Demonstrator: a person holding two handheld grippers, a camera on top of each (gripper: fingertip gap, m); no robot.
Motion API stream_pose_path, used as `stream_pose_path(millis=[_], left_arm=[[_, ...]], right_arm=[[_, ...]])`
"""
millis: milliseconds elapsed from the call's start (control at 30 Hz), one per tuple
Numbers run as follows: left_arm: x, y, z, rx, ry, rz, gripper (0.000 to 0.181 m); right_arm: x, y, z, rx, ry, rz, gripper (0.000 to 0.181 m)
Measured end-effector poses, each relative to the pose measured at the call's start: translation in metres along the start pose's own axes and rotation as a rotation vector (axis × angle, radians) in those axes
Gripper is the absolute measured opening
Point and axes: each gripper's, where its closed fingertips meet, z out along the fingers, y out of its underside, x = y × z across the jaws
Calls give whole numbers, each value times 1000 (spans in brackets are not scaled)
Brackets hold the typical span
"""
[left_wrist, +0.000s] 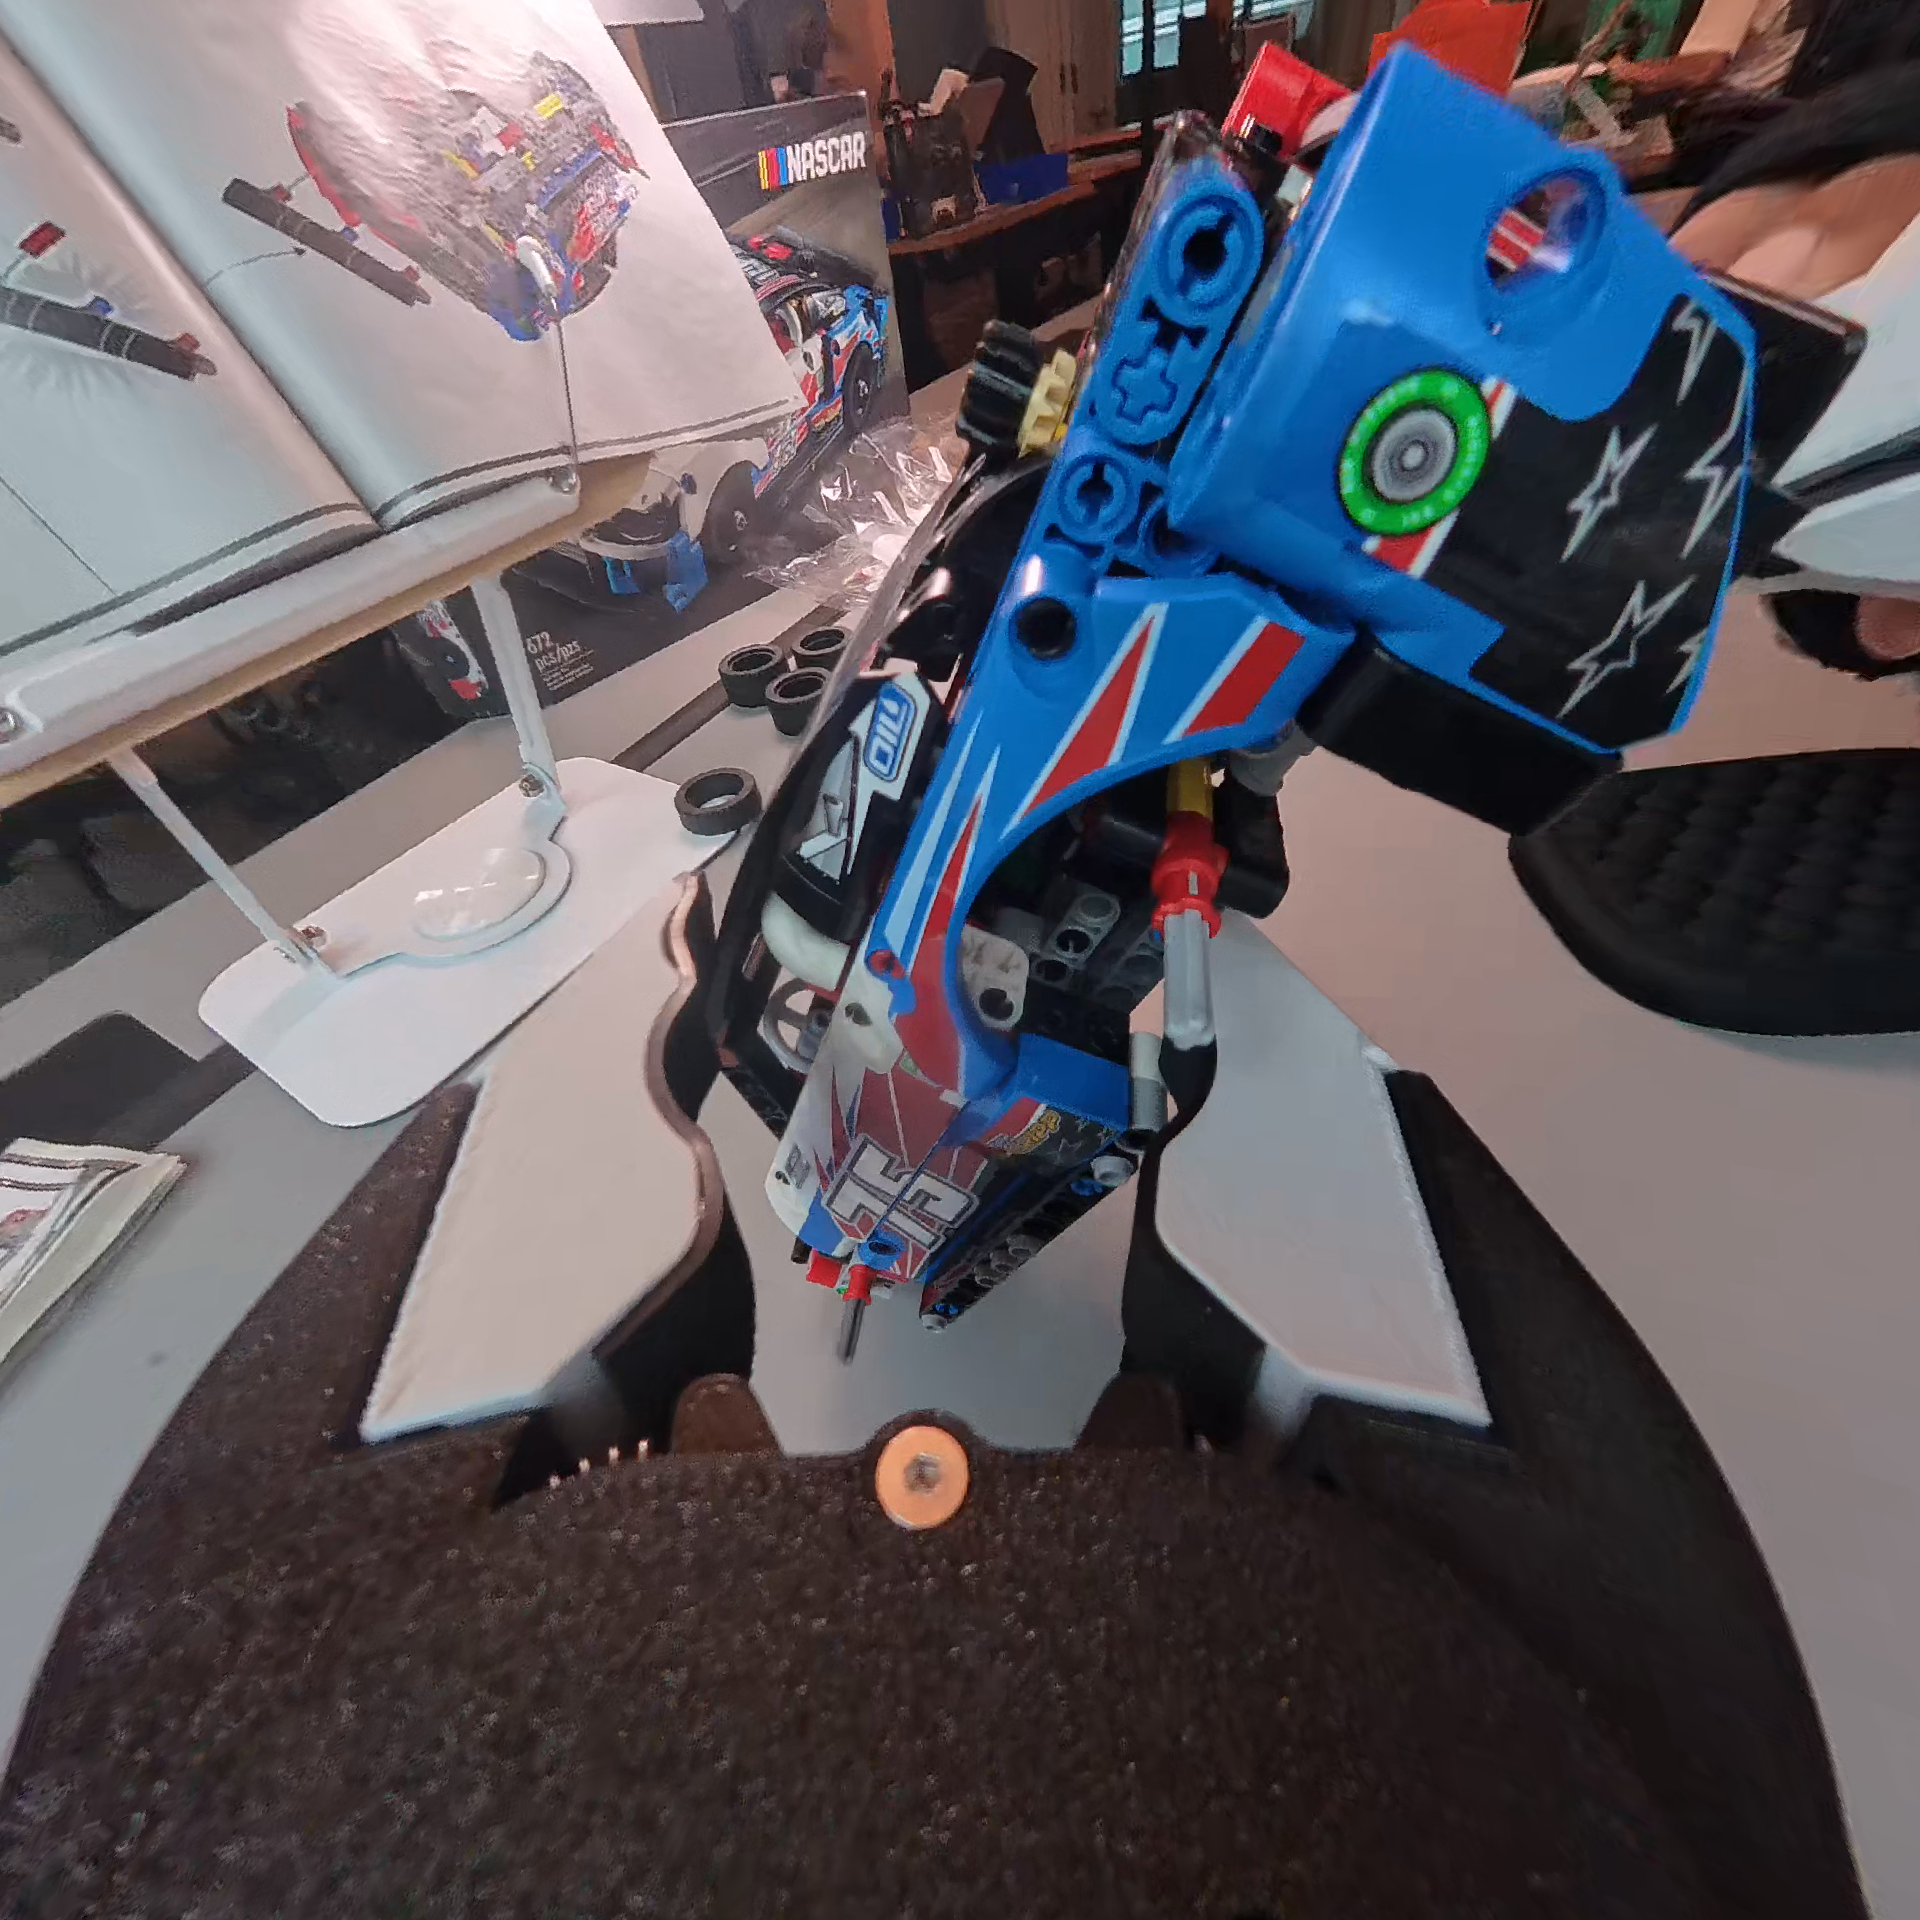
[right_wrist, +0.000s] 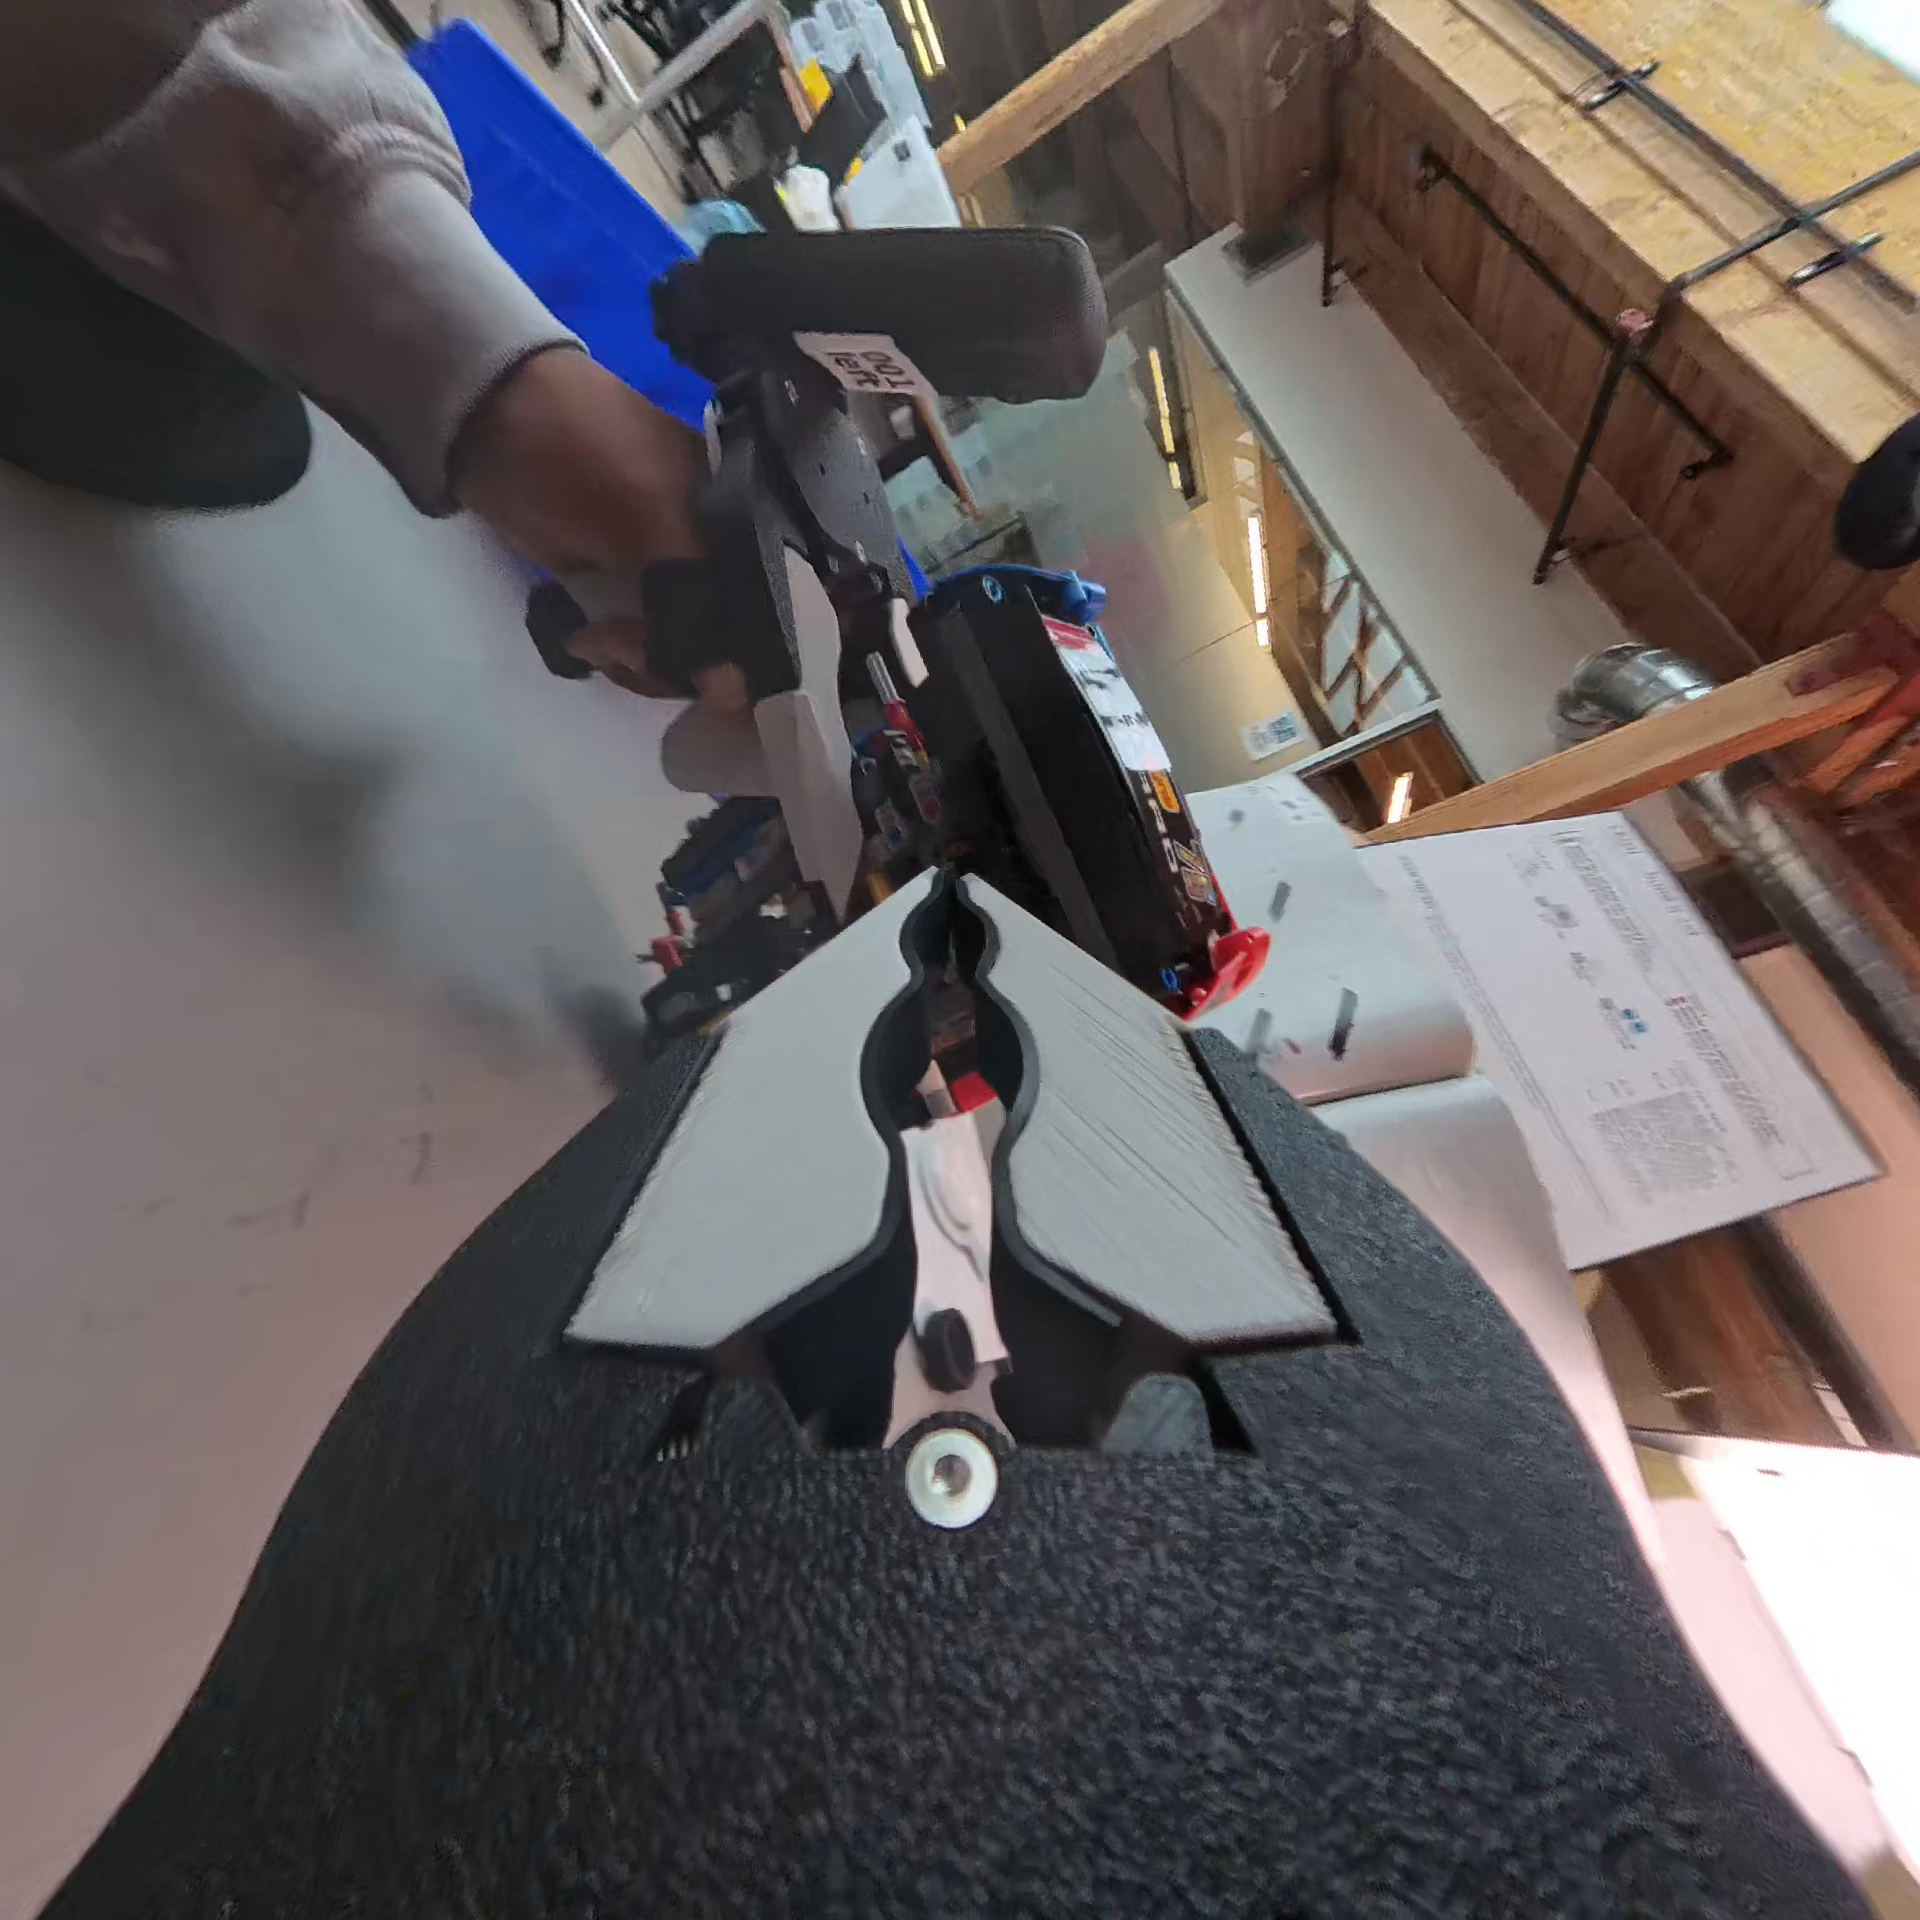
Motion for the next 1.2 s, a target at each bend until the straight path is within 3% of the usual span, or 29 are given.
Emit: stream_pose_path(millis=[67,200,400,633,767,900,1000,1033,1200], left_arm=[[-1,-1,-5,-13,4,12,84],[4,0,-4,-3,-18,54,83],[-7,-5,-5,-6,24,-34,83],[12,-10,-11,-174,339,-83,80],[25,-10,-6,-262,526,-143,80],[44,-8,2,-392,736,-208,81],[56,-8,20,-463,816,-245,81],[56,-8,27,-469,811,-258,80],[38,-11,58,-378,595,-254,84]], right_arm=[[11,3,-4,2,77,-4,0],[33,3,-12,67,95,202,0],[48,15,-13,124,87,502,30],[57,35,-1,48,-53,717,79],[40,36,6,-3,-186,794,95],[29,33,8,8,-274,961,94],[26,48,7,-32,-250,1115,73],[26,61,4,-68,-221,1155,64],[2,117,-17,-179,-135,1533,62]])
